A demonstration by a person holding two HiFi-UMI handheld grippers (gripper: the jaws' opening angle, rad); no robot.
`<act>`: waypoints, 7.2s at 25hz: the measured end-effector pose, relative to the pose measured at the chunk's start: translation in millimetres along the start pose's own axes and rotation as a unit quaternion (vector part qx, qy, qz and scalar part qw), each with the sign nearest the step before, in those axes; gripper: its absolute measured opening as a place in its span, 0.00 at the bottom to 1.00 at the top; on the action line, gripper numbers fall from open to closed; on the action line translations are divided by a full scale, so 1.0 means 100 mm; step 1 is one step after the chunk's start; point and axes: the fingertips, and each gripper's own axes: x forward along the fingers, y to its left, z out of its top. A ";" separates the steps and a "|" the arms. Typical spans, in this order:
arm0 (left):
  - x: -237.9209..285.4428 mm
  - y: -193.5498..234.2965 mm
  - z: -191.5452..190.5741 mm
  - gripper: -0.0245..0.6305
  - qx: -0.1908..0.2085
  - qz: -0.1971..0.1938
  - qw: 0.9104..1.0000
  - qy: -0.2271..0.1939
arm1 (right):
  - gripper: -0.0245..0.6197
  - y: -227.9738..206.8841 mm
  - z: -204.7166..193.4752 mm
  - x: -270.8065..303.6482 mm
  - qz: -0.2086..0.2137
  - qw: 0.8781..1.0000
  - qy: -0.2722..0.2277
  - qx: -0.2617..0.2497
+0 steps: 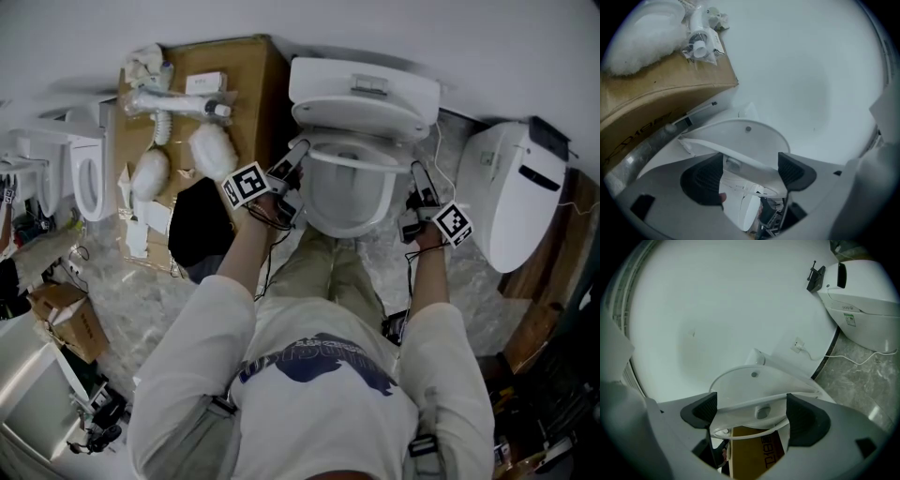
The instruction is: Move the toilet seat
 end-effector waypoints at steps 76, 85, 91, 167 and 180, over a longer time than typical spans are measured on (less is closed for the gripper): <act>-1.87 -1.95 -1.26 0.47 0.444 -0.035 0.889 -0.108 | 0.36 1.74 -0.77 -2.14 0.018 0.912 -0.060 -0.406; -2.41 -2.26 -1.78 0.20 0.506 -0.020 0.850 -0.145 | 0.18 1.94 -1.06 -2.87 0.008 0.877 -0.084 -0.474; -2.81 -2.25 -1.92 0.05 0.546 0.028 0.823 -0.155 | 0.05 1.94 -1.27 -3.21 0.004 0.877 -0.091 -0.472; -5.68 -2.64 -4.71 0.04 0.598 -0.001 0.750 -0.283 | 0.05 2.53 -3.23 -6.59 0.020 0.775 -0.250 -0.580; -5.63 -2.64 -4.74 0.03 0.607 0.002 0.747 -0.272 | 0.05 2.62 -3.30 -6.53 0.007 0.760 -0.228 -0.609</act>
